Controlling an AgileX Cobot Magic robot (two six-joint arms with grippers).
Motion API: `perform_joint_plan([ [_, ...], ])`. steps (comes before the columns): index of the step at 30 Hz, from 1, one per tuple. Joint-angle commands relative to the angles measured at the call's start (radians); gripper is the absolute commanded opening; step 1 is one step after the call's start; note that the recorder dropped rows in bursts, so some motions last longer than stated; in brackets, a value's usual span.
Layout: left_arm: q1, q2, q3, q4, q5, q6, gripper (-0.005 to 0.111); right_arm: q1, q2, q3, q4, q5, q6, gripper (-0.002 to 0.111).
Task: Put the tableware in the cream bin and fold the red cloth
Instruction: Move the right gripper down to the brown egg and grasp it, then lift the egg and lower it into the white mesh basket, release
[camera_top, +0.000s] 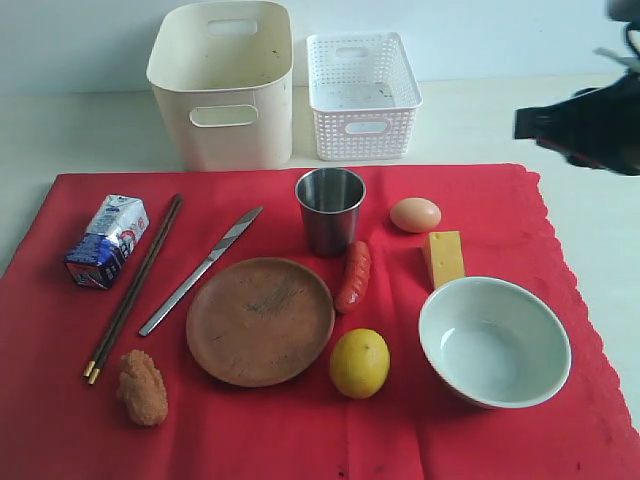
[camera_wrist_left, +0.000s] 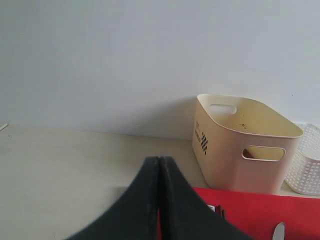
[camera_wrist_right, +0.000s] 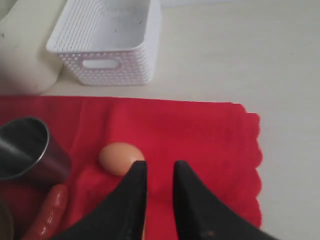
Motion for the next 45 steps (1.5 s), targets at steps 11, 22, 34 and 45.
perform_joint_plan([
  [11,0.002,-0.007,-0.002,0.017,0.003,-0.007,0.001,0.074,0.425,-0.272,-0.001,0.149,-0.280,0.070],
  [22,0.002,-0.009,-0.002,0.038,0.001,-0.005,0.001,0.074,0.602,-0.404,0.006,0.189,-0.314,0.069],
  [34,0.002,-0.009,-0.002,0.038,0.001,-0.003,0.001,0.074,0.684,-0.440,0.175,0.186,-0.509,0.069],
  [45,0.002,-0.009,-0.002,0.038,0.001,-0.003,0.001,0.074,0.735,-0.440,0.416,0.157,-0.818,0.042],
])
